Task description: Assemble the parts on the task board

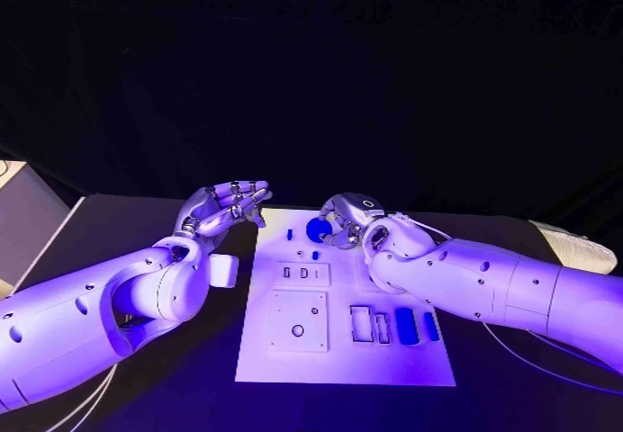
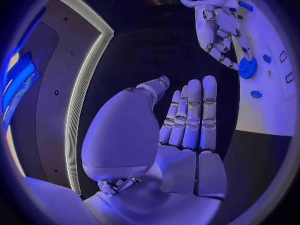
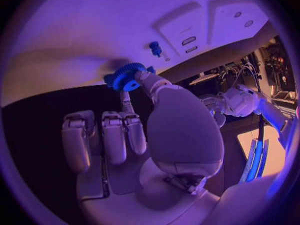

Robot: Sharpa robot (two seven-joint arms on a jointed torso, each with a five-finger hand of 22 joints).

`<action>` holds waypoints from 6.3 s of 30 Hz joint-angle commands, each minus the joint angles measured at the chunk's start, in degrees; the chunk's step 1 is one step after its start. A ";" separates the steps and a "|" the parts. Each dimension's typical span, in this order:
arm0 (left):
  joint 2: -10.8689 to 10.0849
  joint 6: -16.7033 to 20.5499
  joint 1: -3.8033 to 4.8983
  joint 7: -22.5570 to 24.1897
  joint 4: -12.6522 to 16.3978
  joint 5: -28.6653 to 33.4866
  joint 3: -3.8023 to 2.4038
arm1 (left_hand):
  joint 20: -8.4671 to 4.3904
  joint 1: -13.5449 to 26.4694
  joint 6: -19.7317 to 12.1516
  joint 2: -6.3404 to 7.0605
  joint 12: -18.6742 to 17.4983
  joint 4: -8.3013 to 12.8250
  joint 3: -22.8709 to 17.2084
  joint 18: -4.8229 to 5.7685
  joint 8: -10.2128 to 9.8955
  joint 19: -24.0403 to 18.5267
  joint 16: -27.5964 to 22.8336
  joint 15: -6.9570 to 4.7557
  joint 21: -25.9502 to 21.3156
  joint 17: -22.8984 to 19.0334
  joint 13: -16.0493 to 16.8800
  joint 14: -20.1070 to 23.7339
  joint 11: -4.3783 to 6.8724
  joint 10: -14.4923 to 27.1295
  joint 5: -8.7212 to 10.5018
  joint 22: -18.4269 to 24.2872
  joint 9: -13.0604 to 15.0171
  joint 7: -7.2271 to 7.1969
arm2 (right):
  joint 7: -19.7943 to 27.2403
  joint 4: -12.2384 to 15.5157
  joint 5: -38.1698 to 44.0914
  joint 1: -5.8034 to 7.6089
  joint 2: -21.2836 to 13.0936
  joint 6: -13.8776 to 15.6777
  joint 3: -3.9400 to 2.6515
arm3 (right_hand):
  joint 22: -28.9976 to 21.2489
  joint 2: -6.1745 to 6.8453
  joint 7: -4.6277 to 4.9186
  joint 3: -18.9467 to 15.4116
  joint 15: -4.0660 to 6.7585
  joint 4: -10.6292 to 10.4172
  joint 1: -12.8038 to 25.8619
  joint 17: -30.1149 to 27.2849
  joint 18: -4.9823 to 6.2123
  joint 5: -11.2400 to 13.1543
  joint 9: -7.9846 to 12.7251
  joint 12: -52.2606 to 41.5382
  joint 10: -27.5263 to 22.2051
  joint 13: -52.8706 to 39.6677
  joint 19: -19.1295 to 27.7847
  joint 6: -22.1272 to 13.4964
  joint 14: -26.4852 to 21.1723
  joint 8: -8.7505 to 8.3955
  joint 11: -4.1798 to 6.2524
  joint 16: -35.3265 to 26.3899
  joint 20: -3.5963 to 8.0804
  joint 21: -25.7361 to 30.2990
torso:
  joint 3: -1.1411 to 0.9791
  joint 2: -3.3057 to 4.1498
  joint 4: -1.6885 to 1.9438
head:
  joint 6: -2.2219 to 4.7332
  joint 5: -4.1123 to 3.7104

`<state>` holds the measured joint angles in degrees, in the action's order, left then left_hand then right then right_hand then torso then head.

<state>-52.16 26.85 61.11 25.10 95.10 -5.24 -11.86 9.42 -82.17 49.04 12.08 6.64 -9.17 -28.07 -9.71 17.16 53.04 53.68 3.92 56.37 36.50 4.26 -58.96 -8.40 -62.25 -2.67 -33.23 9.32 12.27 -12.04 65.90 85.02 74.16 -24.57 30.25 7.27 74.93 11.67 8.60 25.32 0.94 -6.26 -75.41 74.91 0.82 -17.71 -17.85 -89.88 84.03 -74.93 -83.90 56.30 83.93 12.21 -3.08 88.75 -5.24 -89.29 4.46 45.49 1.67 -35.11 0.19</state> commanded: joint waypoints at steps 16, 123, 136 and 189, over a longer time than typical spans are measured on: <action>0.14 -0.78 0.05 0.26 0.20 -0.26 -0.06 | 0.13 0.59 -0.45 -0.17 0.13 0.32 -0.04 -0.82 0.00 -0.43 0.21 0.20 0.36 -0.06 0.02 0.37 -0.01 0.22 -0.14 -0.07 0.00 0.06 | -0.27 -3.42 0.84 -0.29 2.36 -1.99 0.14 | 14.34 0.60 -0.93 0.86 0.27 -0.02 1.11 10.16 -0.62 0.61 -1.17 -0.12 5.97 -15.07 -5.66 0.97 5.08 -0.26 0.13 0.21 0.41 -0.13 | 0.07 -0.02 0.09 | 0.05 0.21; 0.15 -1.60 -0.51 0.23 -1.69 -0.16 -0.03 | 0.20 0.73 -0.73 -0.15 0.37 0.66 -0.12 -0.83 0.05 -0.78 0.48 0.26 0.88 -0.36 0.06 0.44 -0.07 0.56 -0.14 -0.30 0.04 0.12 | 20.64 -1.42 -18.28 -0.90 -21.17 -9.25 -0.70 | 13.75 3.09 1.06 -1.59 -1.39 0.71 -3.48 10.84 -0.41 0.90 -0.27 -0.12 5.97 -15.07 -5.20 -1.63 5.15 -7.01 -1.68 0.30 -1.15 0.55 | -0.94 -0.80 -1.27 | -0.19 -0.05; 0.12 -1.60 -0.52 0.24 -1.70 -0.16 -0.03 | 0.20 0.73 -0.73 -0.15 0.37 0.66 -0.12 -0.83 0.05 -0.78 0.48 0.26 0.88 -0.36 0.06 0.44 -0.07 0.56 -0.14 -0.30 0.04 0.12 | 19.40 -5.39 -18.02 -1.71 -17.62 -9.99 -0.59 | 13.74 2.88 1.12 -1.74 -1.47 0.44 -3.02 10.94 -0.41 1.06 -0.23 -0.12 5.97 -15.07 -5.19 -1.78 5.17 -7.17 -1.74 0.32 -1.22 0.56 | -1.00 -0.77 -1.17 | -0.64 0.25; 0.13 -1.60 -0.52 0.13 -1.78 -0.16 -0.03 | 0.22 0.82 -0.81 -0.17 0.52 0.82 -0.15 -0.84 0.12 -0.95 0.61 0.26 1.12 -0.51 0.08 0.48 -0.07 0.68 -0.13 -0.40 0.07 0.12 | 19.39 -7.50 -18.49 -2.08 -14.66 -7.06 -0.51 | 14.54 -1.44 -2.23 1.58 0.92 0.37 -1.39 11.86 -0.65 1.69 -2.66 -0.12 5.97 -15.07 -5.73 6.58 5.38 -2.09 1.10 0.51 0.75 -0.18 | -1.05 -0.95 -1.34 | -0.99 0.65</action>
<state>-52.13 26.27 60.56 24.86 93.24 -5.24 -11.85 9.63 -81.94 48.63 11.85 6.98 -8.60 -28.32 -9.71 17.16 52.40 54.09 4.12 57.30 36.03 4.26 -58.75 -8.39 -61.84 -2.67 -33.58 9.31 12.27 6.80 58.31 66.32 72.10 -39.27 21.34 6.75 74.92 10.99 7.32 26.59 1.56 -5.91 -76.86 74.94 0.83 -16.16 -19.93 -89.88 84.03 -74.92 -84.00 61.64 83.93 9.57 -2.24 88.97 -4.71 -89.14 3.42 44.56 0.29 -36.10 0.87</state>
